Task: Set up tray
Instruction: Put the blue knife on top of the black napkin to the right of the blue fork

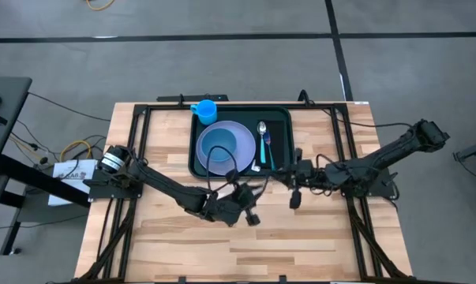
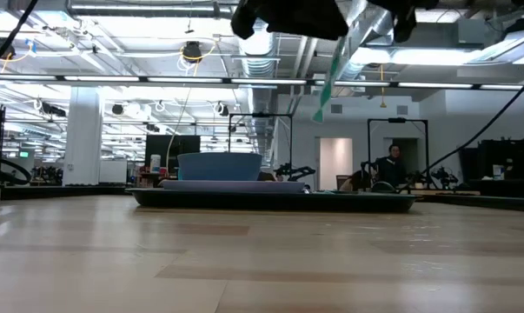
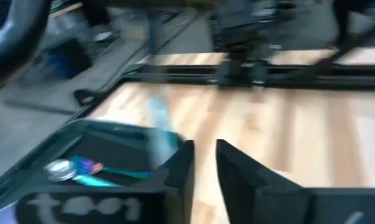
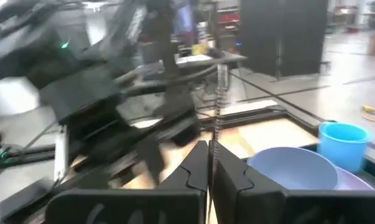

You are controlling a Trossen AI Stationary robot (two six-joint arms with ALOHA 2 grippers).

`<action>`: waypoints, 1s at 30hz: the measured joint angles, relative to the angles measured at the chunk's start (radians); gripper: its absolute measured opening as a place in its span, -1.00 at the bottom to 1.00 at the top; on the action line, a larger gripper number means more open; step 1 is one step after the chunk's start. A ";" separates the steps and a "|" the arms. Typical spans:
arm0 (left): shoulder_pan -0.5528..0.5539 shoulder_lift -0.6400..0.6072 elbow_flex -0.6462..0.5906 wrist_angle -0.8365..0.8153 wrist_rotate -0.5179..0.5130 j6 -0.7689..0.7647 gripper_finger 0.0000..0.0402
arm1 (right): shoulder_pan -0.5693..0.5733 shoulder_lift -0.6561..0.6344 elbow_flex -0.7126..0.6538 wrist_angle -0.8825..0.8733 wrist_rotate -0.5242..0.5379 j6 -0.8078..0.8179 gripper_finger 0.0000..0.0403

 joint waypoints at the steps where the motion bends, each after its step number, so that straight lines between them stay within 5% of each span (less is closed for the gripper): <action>1: -0.006 0.002 -0.001 0.011 0.019 0.020 -0.69 | 0.001 -0.020 0.000 -0.021 0.007 0.004 -1.00; 6: -0.011 0.002 -0.001 0.046 0.155 0.123 -0.45 | -0.002 -0.095 0.000 -0.143 0.010 0.027 -1.00; 12: -0.044 -0.009 -0.001 0.105 0.107 0.347 -0.34 | -0.090 -0.161 0.001 -0.346 0.000 0.136 -1.00; 16: -0.083 -0.054 -0.001 0.101 -0.054 0.579 -0.33 | -0.240 -0.184 0.026 -0.515 -0.160 0.222 -1.00; 20: -0.121 -0.098 0.000 0.099 -0.161 0.619 -0.34 | -0.419 -0.183 0.068 -0.602 -0.384 0.236 -1.00; 22: -0.134 -0.127 0.000 0.060 -0.063 0.628 -0.34 | -0.513 -0.176 0.092 -0.641 -0.483 0.235 -1.00; 27: -0.120 -0.206 0.000 -0.051 0.421 0.504 -0.34 | -0.758 -0.144 0.129 -0.677 -0.780 0.228 -1.00; 30: -0.089 -0.254 0.000 -0.104 0.611 0.446 -0.34 | -0.890 -0.093 0.127 -0.681 -0.947 0.226 -1.00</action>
